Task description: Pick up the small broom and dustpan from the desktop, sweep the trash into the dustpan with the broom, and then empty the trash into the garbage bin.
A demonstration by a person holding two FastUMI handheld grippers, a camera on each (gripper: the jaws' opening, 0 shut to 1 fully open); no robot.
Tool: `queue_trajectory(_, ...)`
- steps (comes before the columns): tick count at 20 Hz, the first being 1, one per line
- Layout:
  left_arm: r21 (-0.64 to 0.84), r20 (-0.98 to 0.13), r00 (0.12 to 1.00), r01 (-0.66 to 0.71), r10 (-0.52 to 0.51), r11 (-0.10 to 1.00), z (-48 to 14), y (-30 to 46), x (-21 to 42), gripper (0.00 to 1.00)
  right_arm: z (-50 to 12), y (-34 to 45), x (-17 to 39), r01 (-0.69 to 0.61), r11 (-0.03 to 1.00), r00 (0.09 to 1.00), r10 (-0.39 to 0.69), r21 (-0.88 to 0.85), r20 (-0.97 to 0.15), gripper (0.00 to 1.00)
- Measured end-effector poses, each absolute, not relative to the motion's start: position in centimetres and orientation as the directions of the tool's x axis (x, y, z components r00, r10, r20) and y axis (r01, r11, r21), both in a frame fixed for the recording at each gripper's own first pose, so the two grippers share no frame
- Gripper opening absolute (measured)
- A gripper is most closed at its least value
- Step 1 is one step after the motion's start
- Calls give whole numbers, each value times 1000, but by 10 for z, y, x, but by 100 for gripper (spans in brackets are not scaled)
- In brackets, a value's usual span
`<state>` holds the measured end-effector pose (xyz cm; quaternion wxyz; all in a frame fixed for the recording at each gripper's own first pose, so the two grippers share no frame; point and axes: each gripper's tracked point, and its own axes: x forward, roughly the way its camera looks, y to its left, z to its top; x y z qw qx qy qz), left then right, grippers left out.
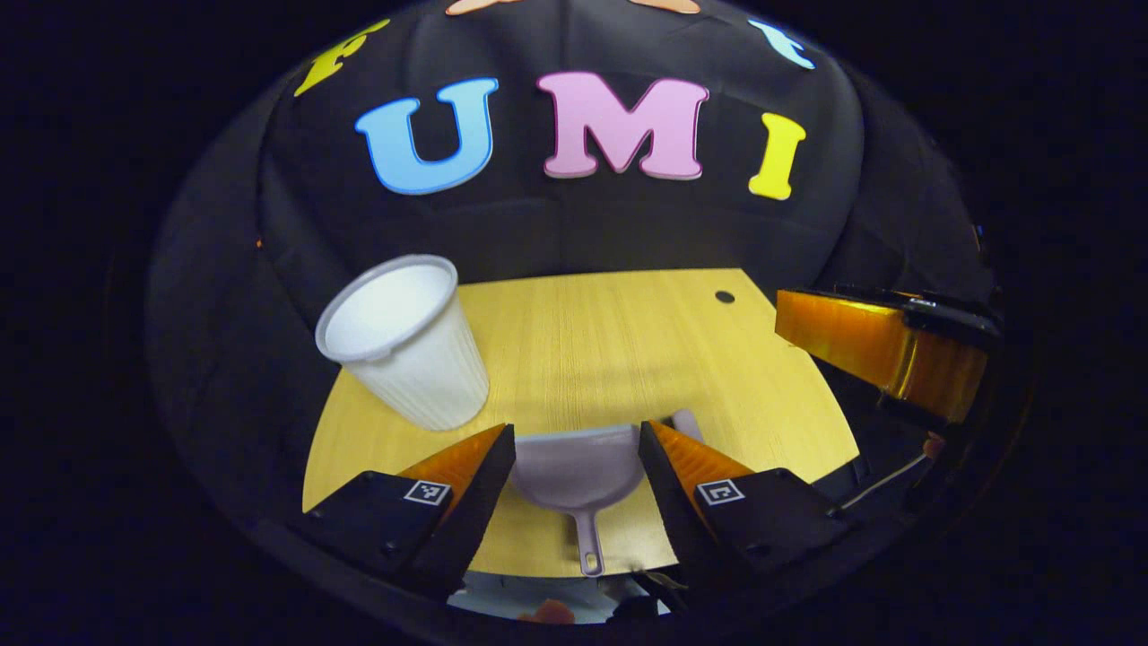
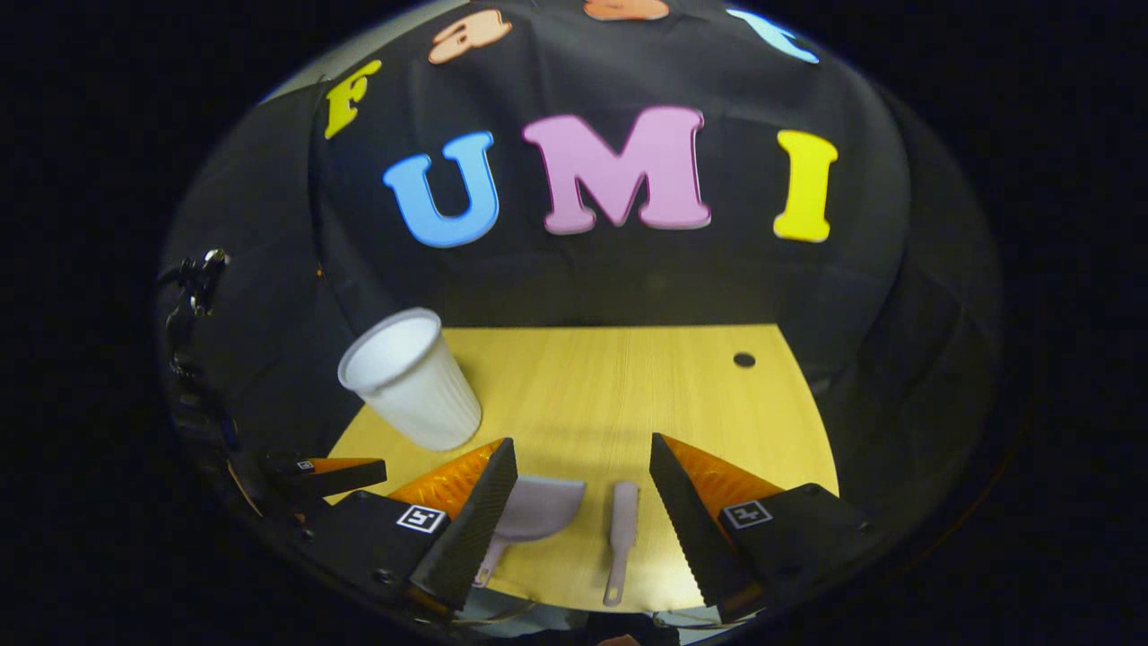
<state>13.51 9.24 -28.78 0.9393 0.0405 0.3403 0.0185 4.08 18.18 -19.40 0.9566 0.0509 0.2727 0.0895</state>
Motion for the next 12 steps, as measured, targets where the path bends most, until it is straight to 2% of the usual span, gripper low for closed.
queue_trajectory(3, 47, -509, 861, 13, 13, 999, -272, 87, 131, 82, -185, 180, 39, -141, 987, 922, 158, 74, -353, 95)
queue_trajectory(7, -9, -366, 931, 5, -8, 1000, -261, 93, 127, 82, -187, 180, 41, -123, 992, 968, 129, 40, -216, 95)
queue_trajectory(12, -19, -218, 976, -33, 28, 999, -228, 107, 112, 82, -170, 178, 30, -112, 994, 980, 110, -4, -163, 95)
